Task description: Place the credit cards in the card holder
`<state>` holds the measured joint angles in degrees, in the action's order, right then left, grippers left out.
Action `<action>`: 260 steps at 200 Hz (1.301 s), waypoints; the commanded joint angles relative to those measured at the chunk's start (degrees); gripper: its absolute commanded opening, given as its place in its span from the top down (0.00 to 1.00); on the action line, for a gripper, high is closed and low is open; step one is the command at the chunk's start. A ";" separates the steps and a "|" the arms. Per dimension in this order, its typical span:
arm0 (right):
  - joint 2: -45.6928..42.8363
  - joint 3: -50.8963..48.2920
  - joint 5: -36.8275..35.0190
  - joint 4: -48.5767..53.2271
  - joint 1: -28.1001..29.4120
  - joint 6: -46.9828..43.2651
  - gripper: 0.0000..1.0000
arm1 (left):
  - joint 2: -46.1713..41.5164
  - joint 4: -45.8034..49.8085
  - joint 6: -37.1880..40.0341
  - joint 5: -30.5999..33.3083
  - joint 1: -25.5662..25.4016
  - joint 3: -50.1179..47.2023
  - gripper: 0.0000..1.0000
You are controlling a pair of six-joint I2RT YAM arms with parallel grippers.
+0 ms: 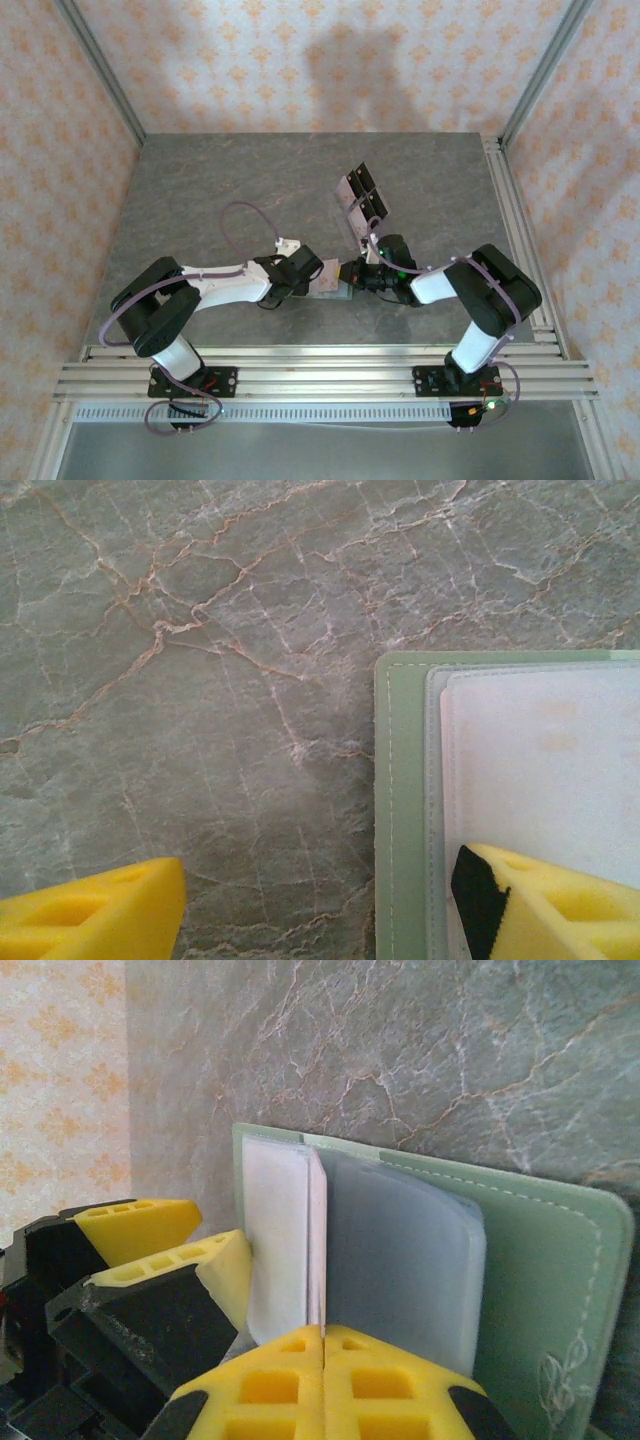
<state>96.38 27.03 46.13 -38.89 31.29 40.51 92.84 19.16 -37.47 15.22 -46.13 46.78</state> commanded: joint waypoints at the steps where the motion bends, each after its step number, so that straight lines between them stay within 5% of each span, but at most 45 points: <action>1: 1.31 -0.82 1.72 -4.32 -0.14 0.74 1.00 | 0.50 3.90 -0.41 1.26 -0.67 -1.06 0.27; 260: 4.54 -1.27 2.03 -6.61 0.14 3.55 1.00 | 0.64 3.61 -0.67 1.14 -0.81 -1.31 0.27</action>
<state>100.31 25.65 48.05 -45.30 31.29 44.60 92.84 19.51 -37.65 15.70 -46.39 46.76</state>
